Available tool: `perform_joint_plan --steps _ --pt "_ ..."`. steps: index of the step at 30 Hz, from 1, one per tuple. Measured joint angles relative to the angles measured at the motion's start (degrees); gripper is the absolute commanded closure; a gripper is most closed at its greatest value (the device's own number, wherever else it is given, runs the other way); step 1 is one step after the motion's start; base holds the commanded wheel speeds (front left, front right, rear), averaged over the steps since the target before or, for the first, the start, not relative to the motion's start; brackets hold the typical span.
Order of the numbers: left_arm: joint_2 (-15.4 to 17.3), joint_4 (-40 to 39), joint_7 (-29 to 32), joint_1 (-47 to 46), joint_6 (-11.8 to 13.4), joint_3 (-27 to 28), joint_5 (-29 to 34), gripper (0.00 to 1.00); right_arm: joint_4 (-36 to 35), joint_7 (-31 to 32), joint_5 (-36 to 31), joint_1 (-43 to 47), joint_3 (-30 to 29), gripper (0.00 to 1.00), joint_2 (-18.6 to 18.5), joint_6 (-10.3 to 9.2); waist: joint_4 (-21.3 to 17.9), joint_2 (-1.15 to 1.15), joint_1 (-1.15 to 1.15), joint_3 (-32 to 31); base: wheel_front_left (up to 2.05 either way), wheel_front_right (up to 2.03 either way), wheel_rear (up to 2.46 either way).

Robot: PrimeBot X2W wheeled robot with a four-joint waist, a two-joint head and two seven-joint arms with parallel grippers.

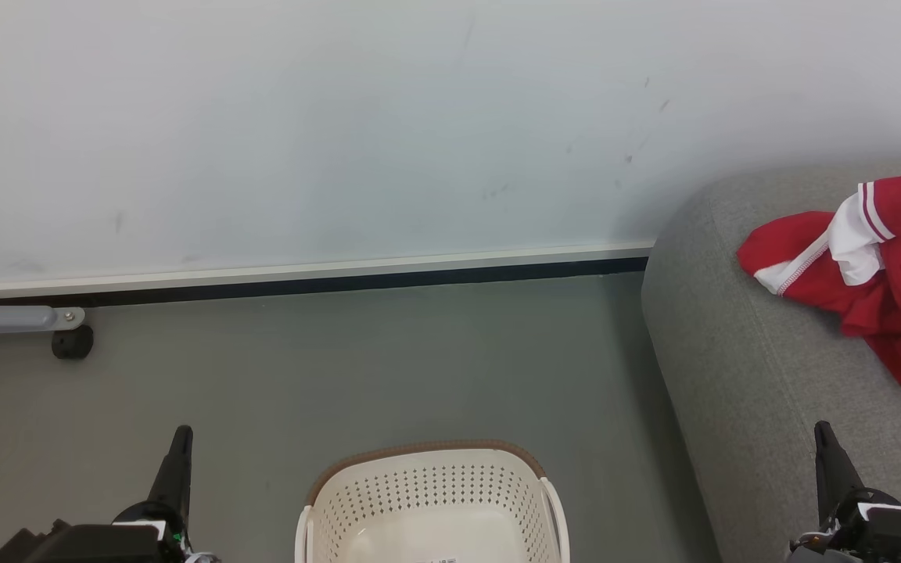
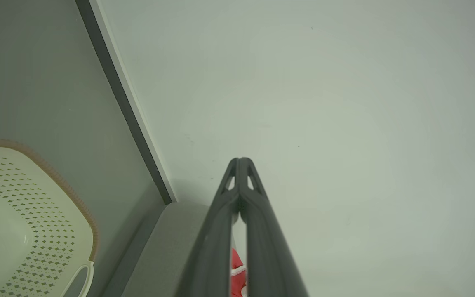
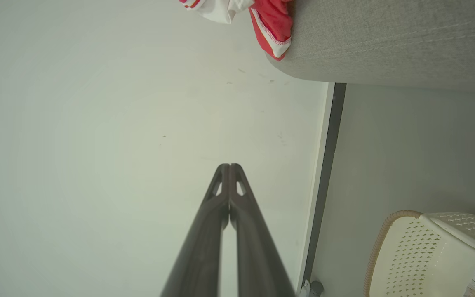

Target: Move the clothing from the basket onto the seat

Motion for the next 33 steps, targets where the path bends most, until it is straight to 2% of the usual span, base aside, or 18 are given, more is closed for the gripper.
perform_joint_plan --steps 33 --pt "0.00 0.07 0.00 0.00 0.00 0.00 0.00 1.00 0.00 0.00 0.00 0.00 0.00 1.00 0.00 0.01 0.00 0.00 0.00 0.00 0.00 0.00 0.00"
